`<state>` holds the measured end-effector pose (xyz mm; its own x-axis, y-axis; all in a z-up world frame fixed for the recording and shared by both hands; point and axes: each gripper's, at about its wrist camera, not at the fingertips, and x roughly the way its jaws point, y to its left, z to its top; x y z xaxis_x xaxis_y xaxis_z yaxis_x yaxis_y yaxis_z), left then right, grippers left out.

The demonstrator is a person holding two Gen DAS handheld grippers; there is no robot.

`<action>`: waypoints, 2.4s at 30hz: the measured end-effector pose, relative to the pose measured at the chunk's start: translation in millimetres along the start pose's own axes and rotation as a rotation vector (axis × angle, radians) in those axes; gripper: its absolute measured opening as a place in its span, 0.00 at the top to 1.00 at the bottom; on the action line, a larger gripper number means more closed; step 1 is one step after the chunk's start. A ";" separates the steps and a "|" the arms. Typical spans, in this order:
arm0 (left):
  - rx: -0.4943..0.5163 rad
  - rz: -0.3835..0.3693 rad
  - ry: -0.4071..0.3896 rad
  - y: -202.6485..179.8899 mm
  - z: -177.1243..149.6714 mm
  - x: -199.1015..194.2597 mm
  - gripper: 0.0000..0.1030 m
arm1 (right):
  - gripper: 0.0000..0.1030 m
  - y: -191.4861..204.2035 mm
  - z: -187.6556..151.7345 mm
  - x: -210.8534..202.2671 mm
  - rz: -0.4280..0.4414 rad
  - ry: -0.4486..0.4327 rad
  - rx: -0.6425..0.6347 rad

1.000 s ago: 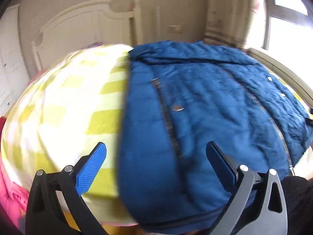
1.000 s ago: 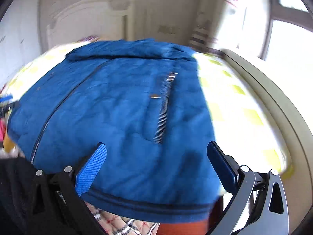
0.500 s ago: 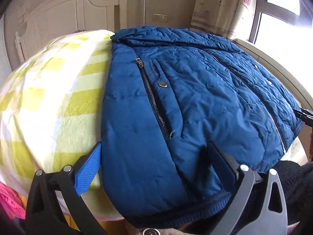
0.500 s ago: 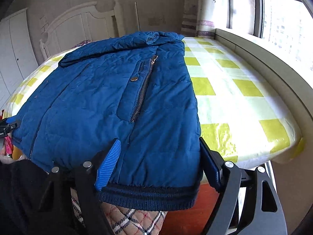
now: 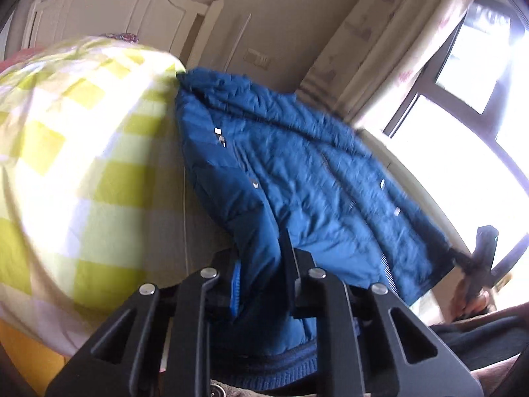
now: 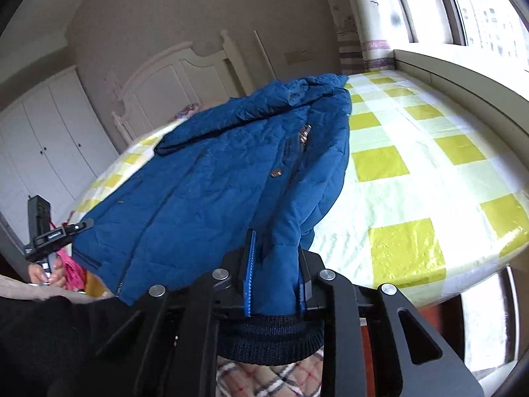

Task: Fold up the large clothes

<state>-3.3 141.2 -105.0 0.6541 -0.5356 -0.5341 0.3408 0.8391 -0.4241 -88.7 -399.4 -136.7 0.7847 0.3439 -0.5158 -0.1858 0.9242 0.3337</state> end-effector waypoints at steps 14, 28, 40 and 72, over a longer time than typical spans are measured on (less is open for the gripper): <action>-0.014 -0.251 -0.368 -18.6 33.8 -162.1 0.90 | 0.79 90.5 44.2 -144.9 0.260 -0.341 -0.193; -0.404 -0.098 -0.037 68.5 188.7 83.1 0.64 | 0.74 -10.3 217.1 104.4 0.055 -0.025 0.232; -0.403 0.190 -0.087 151.5 184.7 100.6 0.24 | 0.04 -104.5 199.7 121.4 0.073 -0.094 0.455; 0.045 0.170 0.013 4.1 318.5 138.9 0.90 | 0.82 21.9 303.6 131.7 -0.259 -0.103 -0.012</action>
<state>304.0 100.6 52.0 0.6964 -0.3861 -0.6050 0.2558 0.9211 -0.2935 190.2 -384.2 42.3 0.8627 0.0783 -0.4997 0.0219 0.9812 0.1916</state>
